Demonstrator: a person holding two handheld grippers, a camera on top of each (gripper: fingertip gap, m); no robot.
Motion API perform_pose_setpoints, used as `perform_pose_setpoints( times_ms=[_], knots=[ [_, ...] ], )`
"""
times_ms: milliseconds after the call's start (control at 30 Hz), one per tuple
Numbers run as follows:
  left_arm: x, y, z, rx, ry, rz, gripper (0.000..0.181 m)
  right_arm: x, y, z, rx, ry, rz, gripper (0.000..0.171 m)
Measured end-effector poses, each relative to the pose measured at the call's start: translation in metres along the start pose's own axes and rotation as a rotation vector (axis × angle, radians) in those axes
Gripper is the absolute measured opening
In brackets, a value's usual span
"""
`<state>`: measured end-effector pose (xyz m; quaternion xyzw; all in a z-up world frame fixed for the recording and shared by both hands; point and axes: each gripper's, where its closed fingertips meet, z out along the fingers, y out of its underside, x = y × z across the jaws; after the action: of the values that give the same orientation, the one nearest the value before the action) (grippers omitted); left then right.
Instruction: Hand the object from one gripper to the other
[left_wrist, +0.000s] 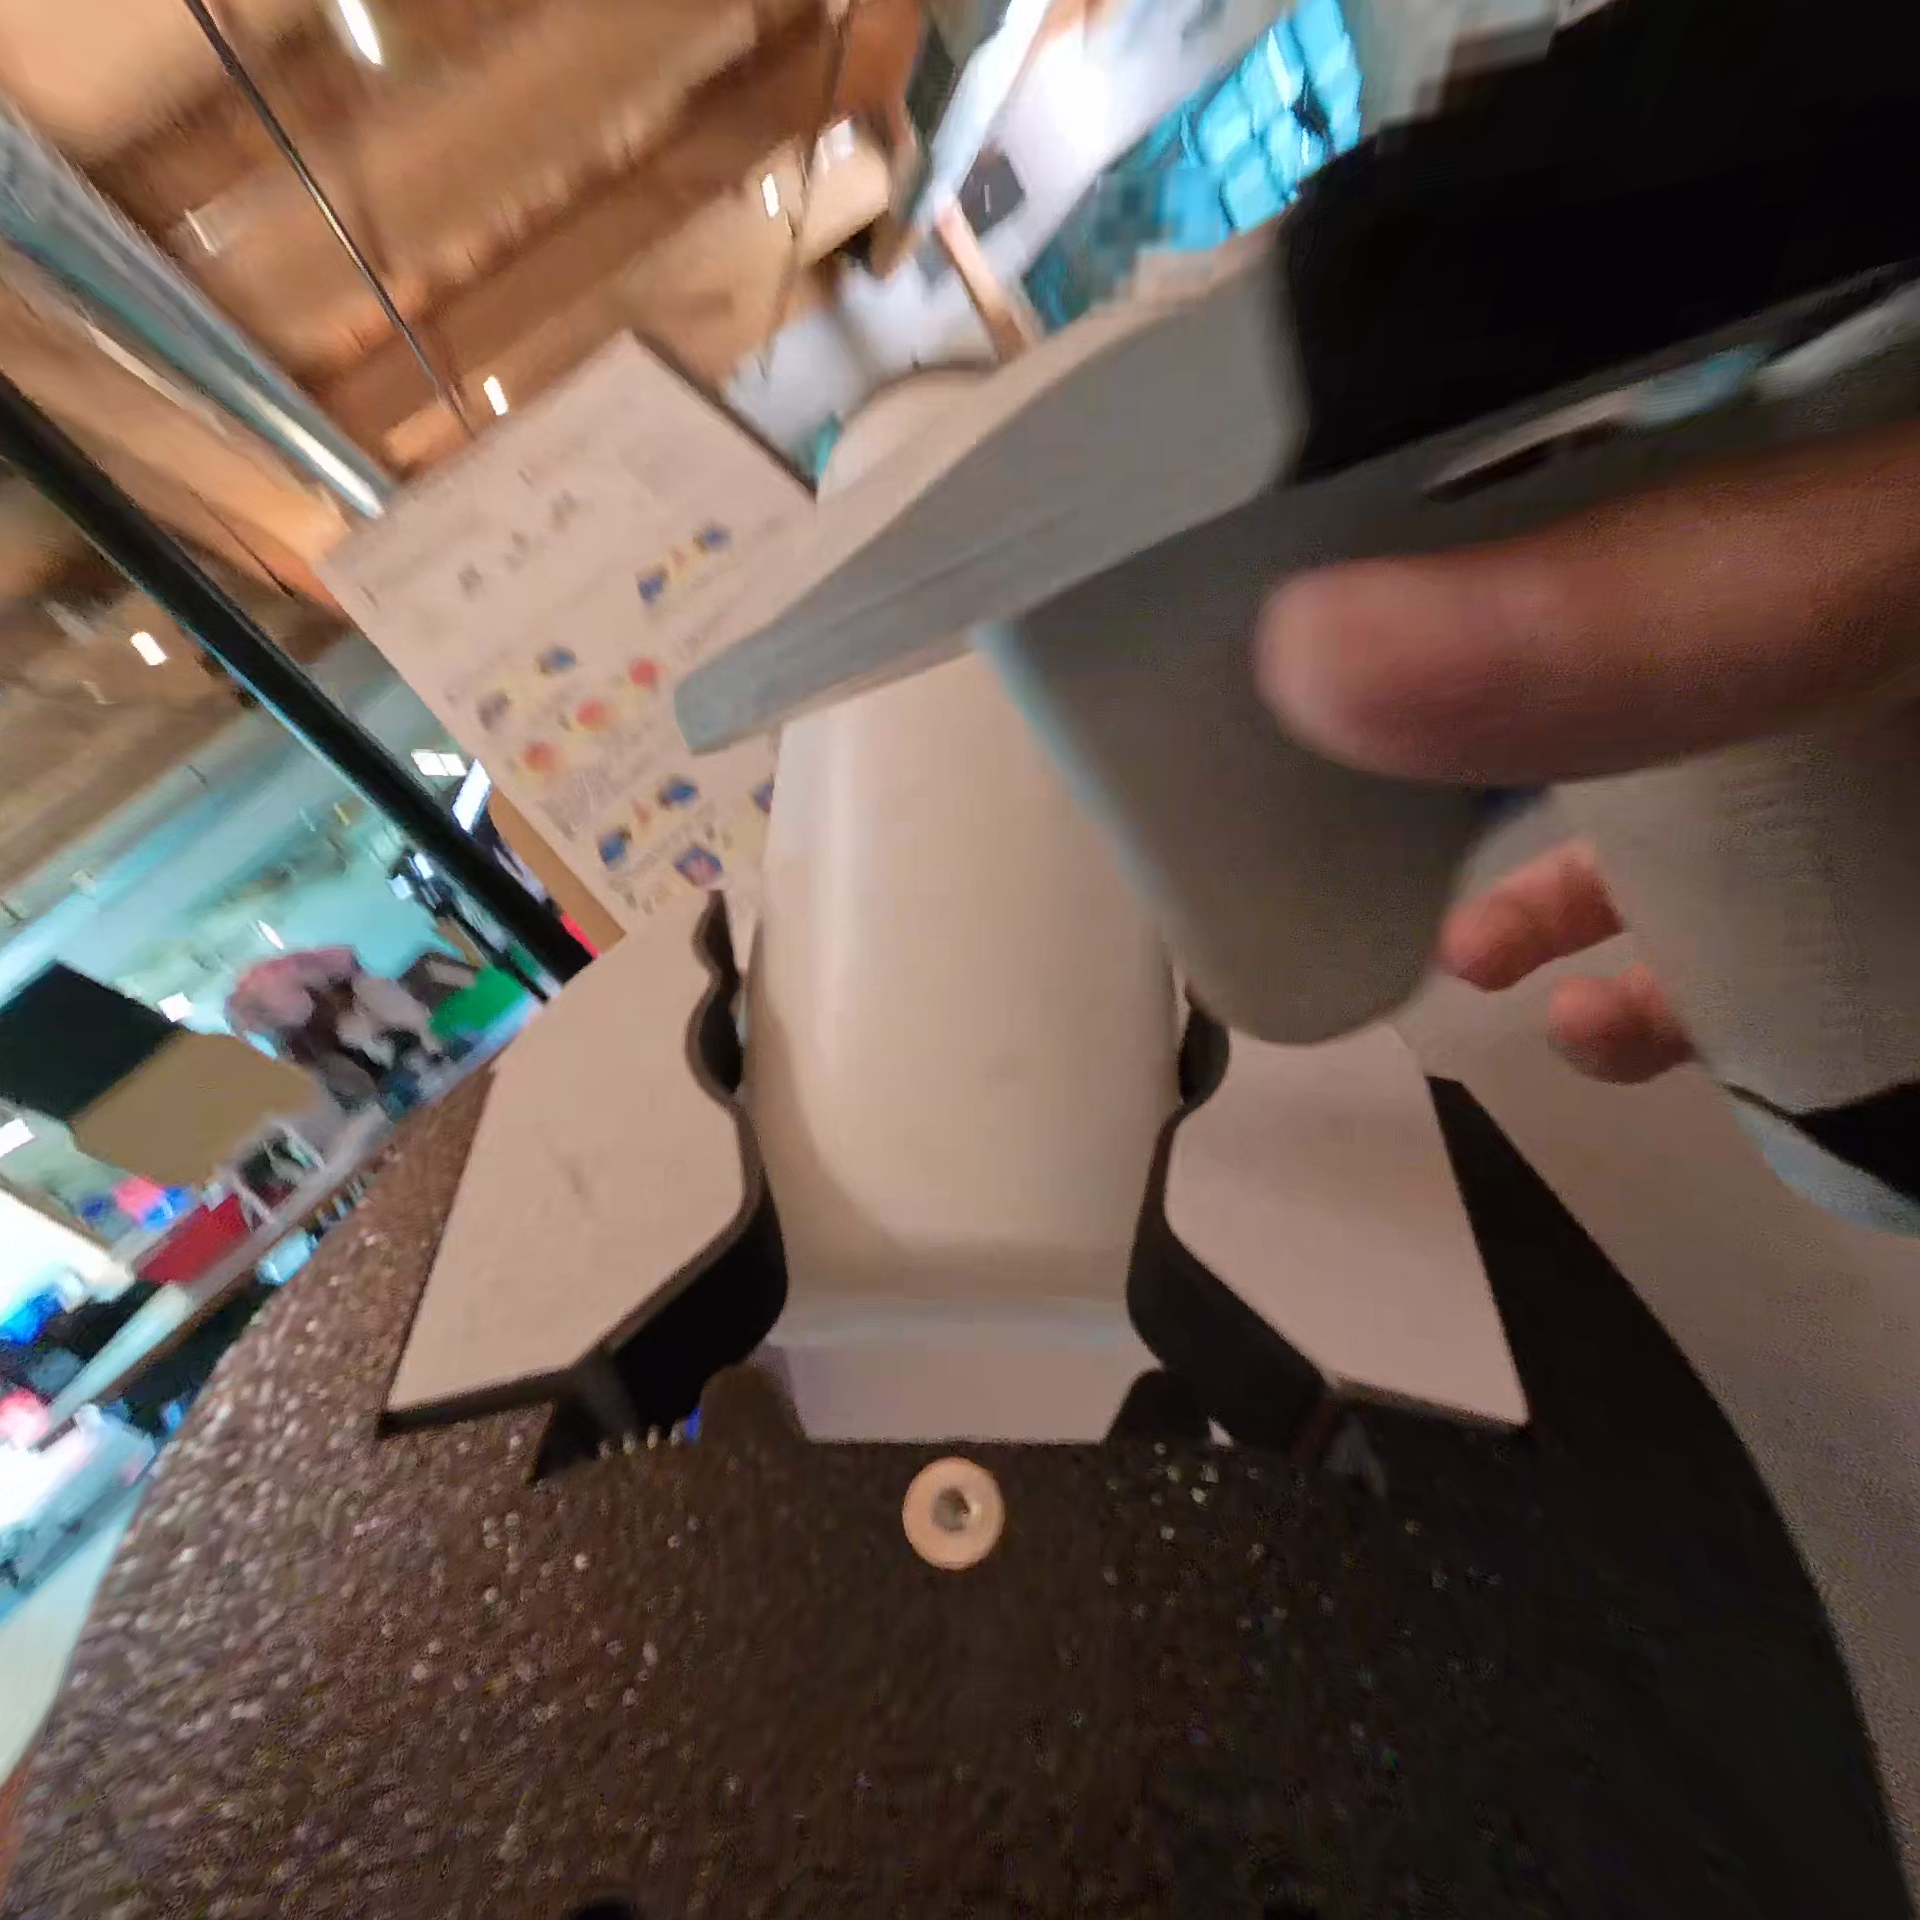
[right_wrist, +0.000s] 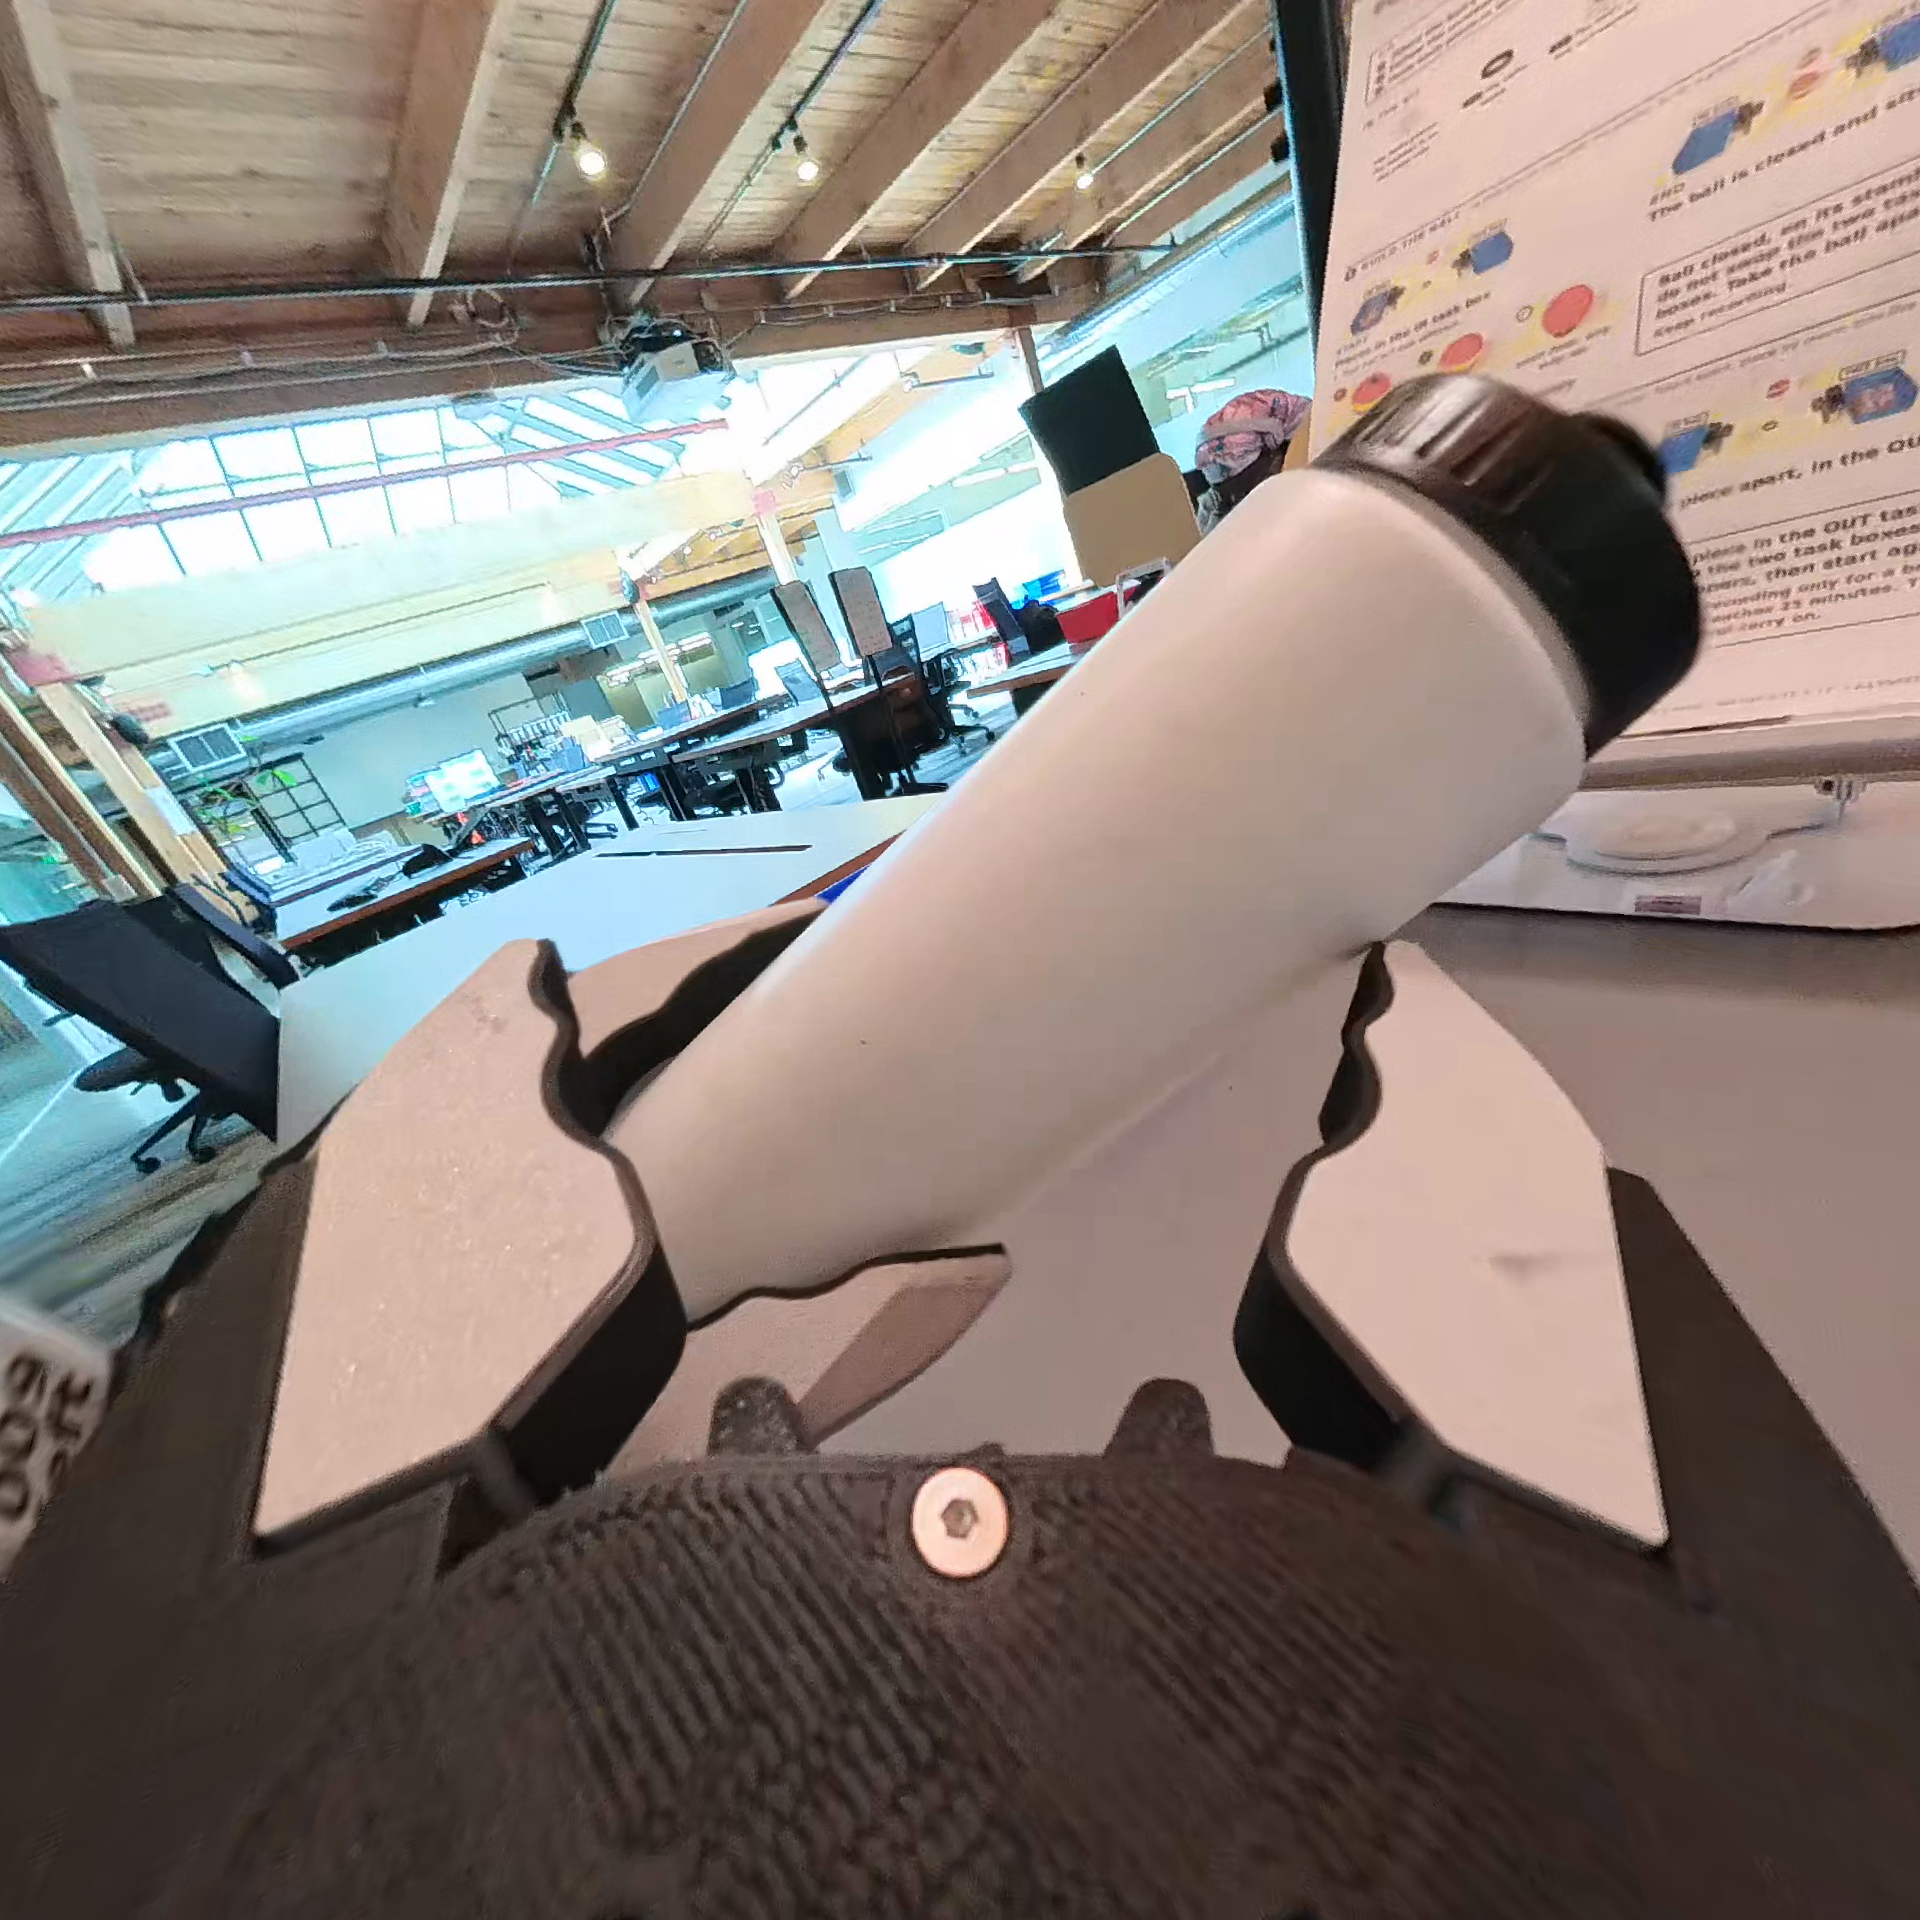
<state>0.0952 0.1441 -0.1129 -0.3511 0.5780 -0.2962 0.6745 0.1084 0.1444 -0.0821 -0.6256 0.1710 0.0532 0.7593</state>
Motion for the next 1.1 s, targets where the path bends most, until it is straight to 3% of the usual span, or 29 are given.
perform_pose_setpoints(
  times_ms=[133, 233, 267, 300, 333, 400, 467, 567, 700, 900, 967, 1100],
  knots=[
    [0.013, -0.006, -0.001, 0.045, -0.018, 0.090, 0.067, 0.012, 0.001, -0.001, 0.014, -0.057, 0.208, 0.127],
    [0.008, -0.011, -0.004, 0.093, -0.043, 0.140, 0.063, 0.037, -0.007, -0.011, 0.105, -0.103, 0.410, 0.060],
    [0.005, -0.010, -0.003, 0.085, -0.056, 0.171, 0.060, 0.039, -0.011, -0.014, 0.145, -0.154, 0.483, 0.056],
    [0.000, -0.010, -0.005, 0.078, -0.078, 0.197, 0.039, 0.039, -0.015, -0.016, 0.177, -0.195, 0.542, 0.055],
    [0.001, -0.019, -0.009, 0.153, -0.074, 0.225, 0.000, 0.028, -0.021, -0.019, 0.206, -0.285, 0.544, 0.050],
    [0.010, -0.025, -0.015, 0.232, -0.080, 0.362, 0.000, -0.006, -0.028, -0.020, 0.202, -0.432, 0.456, 0.045],
    [0.020, -0.026, -0.017, 0.268, -0.078, 0.450, 0.000, -0.018, -0.039, -0.022, 0.268, -0.402, 0.278, 0.045],
    [0.008, -0.037, -0.027, 0.367, -0.104, 0.377, 0.000, 0.001, -0.060, -0.036, 0.381, -0.262, 0.114, 0.047],
    [-0.039, -0.048, -0.045, 0.478, -0.168, 0.298, 0.000, 0.024, -0.061, -0.044, 0.255, -0.253, 0.076, 0.051],
    [-0.111, -0.007, -0.028, 0.224, -0.111, -0.021, 0.019, 0.014, -0.031, -0.034, 0.069, -0.277, -0.193, 0.061],
    [-0.116, 0.008, -0.024, 0.148, 0.002, -0.141, 0.025, 0.004, -0.005, -0.027, -0.063, -0.310, -0.295, 0.071],
    [-0.105, 0.048, -0.018, -0.112, 0.255, -0.429, 0.062, 0.004, 0.039, -0.017, -0.275, -0.268, -0.454, 0.083]
  ],
)
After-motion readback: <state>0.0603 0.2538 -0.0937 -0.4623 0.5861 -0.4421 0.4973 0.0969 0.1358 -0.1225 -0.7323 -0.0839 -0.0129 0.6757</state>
